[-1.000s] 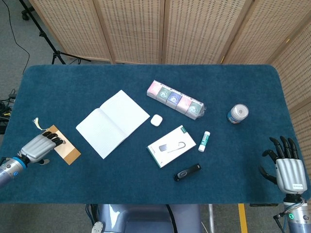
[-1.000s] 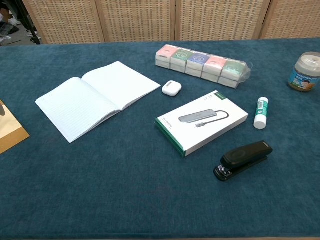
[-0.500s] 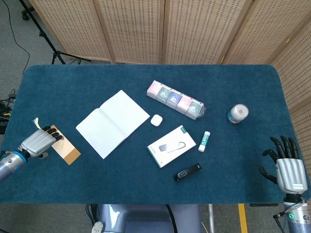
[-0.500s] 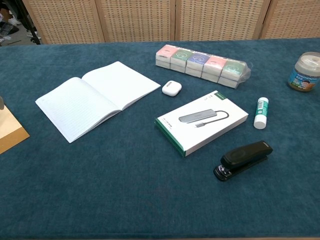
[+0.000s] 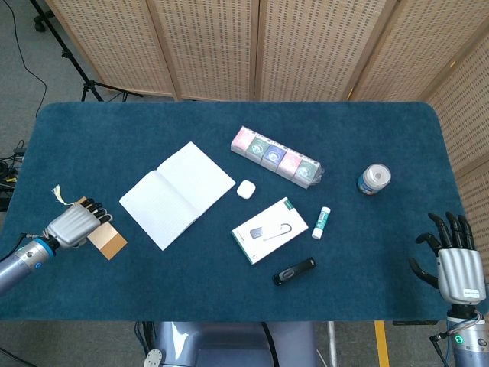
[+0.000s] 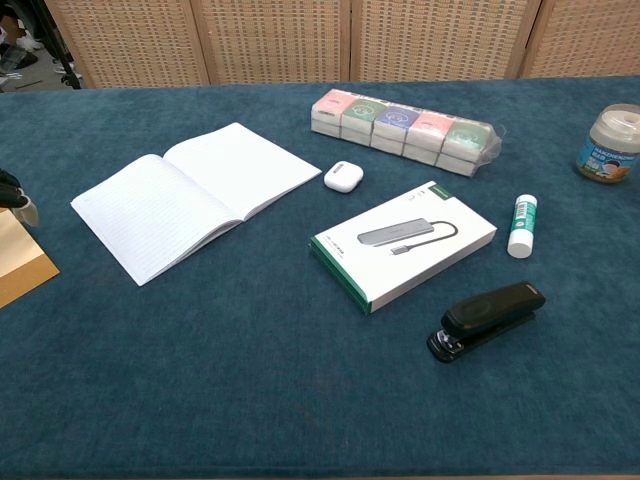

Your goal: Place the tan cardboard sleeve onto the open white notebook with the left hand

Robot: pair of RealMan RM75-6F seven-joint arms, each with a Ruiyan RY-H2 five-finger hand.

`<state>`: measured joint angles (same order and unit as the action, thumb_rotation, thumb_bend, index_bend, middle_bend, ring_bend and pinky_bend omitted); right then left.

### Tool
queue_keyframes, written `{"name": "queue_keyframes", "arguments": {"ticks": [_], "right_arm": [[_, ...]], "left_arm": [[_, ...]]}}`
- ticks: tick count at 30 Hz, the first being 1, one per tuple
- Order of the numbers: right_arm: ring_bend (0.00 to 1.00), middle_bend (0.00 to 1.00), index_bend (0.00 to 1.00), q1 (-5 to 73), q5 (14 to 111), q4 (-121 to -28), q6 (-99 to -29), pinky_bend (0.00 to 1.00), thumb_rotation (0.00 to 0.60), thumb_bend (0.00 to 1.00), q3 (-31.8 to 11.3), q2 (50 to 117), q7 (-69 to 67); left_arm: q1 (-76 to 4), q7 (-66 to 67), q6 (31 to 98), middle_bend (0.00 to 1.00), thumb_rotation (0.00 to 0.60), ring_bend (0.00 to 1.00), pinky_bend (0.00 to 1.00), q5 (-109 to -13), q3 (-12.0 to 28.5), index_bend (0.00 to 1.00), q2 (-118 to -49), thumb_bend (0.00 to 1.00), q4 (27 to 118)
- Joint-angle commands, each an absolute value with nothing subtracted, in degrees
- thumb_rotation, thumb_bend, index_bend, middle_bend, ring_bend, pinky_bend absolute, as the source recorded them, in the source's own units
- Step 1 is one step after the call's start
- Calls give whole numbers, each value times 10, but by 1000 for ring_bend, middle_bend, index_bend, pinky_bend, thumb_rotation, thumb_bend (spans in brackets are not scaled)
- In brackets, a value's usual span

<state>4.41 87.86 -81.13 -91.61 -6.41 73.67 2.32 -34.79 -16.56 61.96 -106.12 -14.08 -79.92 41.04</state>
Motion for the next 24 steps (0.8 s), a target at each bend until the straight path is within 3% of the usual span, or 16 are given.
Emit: {"name": "queue_keyframes", "arguments": {"ticks": [1,24], "right_arm": [[0,167,445,44,878,-810,-918,0,600,260,-65,738,22],[0,177,445,43,881,-788,-936,0,600,260,-73,756,16]], "left_arm": [[-347,-165,627,346,600,210,227,-1065,-144,249,-806,201,399],[-348,-185,648,325,600,200,227,-1078,-168,189,-833,201,330]]}}
